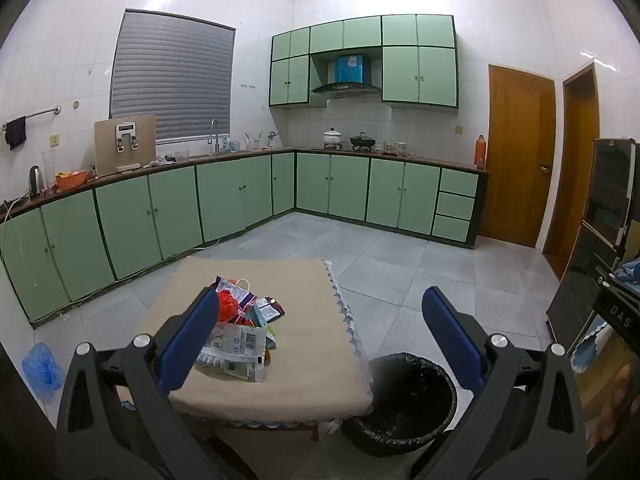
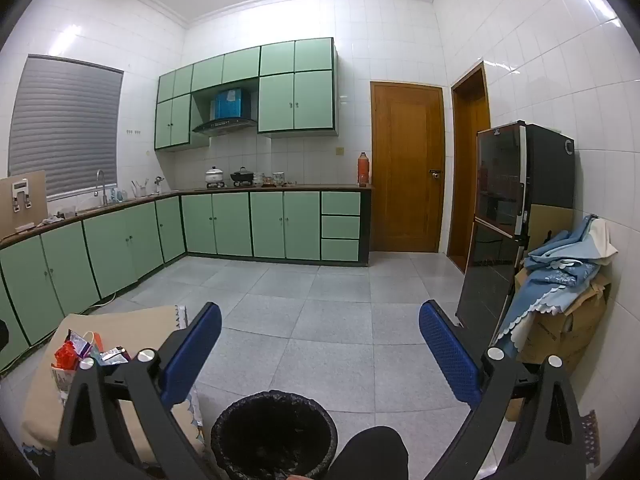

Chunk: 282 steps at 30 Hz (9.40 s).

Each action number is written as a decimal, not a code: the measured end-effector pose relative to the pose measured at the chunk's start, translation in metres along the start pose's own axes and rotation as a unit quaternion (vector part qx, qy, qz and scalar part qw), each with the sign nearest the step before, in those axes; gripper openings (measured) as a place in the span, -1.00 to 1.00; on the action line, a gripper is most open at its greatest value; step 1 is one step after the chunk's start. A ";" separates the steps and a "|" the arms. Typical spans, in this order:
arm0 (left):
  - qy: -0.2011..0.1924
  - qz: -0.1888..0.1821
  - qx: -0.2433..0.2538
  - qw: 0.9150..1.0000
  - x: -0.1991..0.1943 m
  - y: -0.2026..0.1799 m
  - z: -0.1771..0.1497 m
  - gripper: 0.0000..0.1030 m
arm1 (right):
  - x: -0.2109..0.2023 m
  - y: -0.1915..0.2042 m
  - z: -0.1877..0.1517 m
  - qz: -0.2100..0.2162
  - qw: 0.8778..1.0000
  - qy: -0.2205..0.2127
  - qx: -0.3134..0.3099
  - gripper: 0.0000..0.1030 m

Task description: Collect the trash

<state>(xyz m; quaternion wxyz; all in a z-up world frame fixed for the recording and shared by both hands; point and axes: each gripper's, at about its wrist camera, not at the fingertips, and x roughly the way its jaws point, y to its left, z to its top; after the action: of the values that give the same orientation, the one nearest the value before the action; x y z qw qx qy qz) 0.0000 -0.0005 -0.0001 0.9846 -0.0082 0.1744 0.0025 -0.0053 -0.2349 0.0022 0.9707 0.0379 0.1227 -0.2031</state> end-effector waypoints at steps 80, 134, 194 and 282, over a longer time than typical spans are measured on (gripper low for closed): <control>-0.005 0.014 0.000 1.000 -0.007 0.006 0.006 0.90 | 0.006 0.006 -0.003 0.022 1.000 0.006 -0.013 0.88; 0.075 0.191 -0.058 0.977 0.126 0.216 -0.074 0.90 | 0.182 0.400 -0.148 0.515 0.818 0.191 -0.170 0.06; 0.210 0.146 -0.044 0.966 0.274 0.124 -0.153 -1.00 | 0.266 0.253 -0.155 0.443 0.870 0.197 -0.086 -0.98; 0.207 -0.220 0.112 0.947 0.314 -0.143 -0.192 -1.00 | 0.328 0.022 -0.199 0.195 0.939 0.282 -0.020 -0.92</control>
<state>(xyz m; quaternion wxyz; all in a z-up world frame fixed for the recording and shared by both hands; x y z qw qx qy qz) 0.2302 -0.1464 -0.2862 0.8975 0.0641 0.3675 -0.2353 0.2505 -0.3168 -0.2732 0.9173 0.0978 0.3858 0.0121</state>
